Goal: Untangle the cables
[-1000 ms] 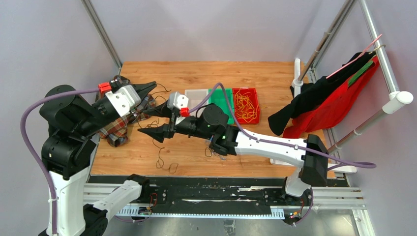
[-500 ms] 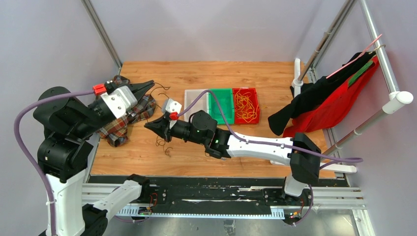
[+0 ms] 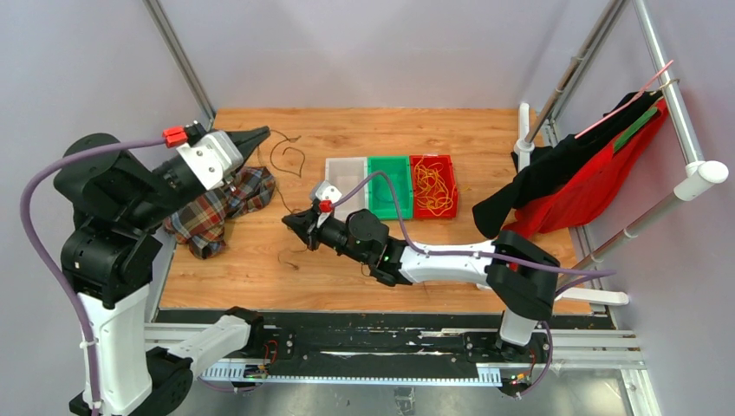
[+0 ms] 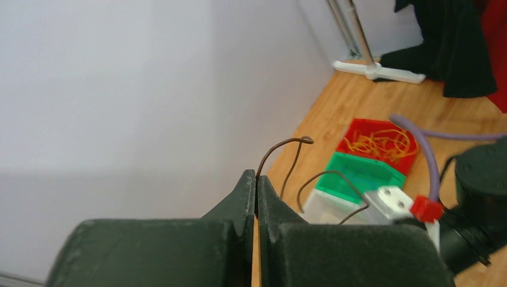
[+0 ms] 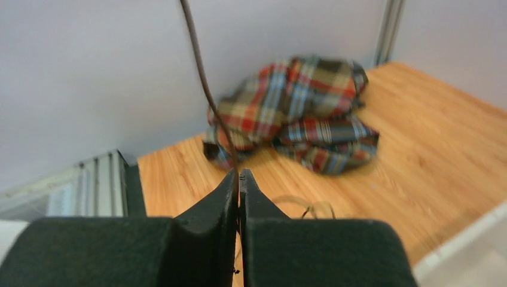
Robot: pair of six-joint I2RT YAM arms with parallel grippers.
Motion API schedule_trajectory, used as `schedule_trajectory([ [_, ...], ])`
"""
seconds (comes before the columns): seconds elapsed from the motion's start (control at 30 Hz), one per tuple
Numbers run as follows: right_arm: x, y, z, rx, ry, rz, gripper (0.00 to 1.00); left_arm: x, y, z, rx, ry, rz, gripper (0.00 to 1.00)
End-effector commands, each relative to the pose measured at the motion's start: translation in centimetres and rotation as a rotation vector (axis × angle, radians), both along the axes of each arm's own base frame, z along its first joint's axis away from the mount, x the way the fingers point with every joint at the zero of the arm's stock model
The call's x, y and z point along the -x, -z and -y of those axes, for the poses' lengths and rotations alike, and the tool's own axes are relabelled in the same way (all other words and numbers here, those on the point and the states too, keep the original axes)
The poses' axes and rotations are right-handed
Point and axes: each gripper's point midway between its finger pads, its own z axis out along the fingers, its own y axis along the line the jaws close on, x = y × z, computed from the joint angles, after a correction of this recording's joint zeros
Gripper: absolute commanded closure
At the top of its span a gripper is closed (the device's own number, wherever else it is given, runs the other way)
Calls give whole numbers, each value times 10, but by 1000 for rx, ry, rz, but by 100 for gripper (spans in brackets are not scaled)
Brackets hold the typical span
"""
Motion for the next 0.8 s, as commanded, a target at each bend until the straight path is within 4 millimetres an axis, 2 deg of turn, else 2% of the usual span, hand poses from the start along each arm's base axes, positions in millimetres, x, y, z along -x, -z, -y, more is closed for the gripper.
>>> schedule_trajectory([
  [0.0, -14, 93, 9, 178, 57, -129, 95, 21, -71, -10, 63, -20, 259, 100],
  [0.1, -14, 106, 9, 199, 62, -143, 84, 25, -85, -12, 75, -22, 290, 100],
  [0.27, -19, 123, 13, 225, 85, -170, 76, 30, -96, -14, 85, -23, 324, 100],
  [0.37, -20, 129, 16, 221, 89, -189, 74, 28, -95, -14, 82, -28, 322, 100],
  [0.57, -23, 110, 29, 185, 122, -184, 64, 6, -66, -11, 37, -49, 262, 100],
  [0.63, -30, 99, 41, 161, 160, -181, 57, -6, -52, -9, 19, -60, 229, 100],
  [0.67, -35, 88, 50, 139, 182, -180, 51, -12, -45, -8, 9, -65, 212, 100],
  [0.77, -54, 75, 81, 118, 293, -179, 36, -32, -21, -2, -13, -68, 147, 100],
])
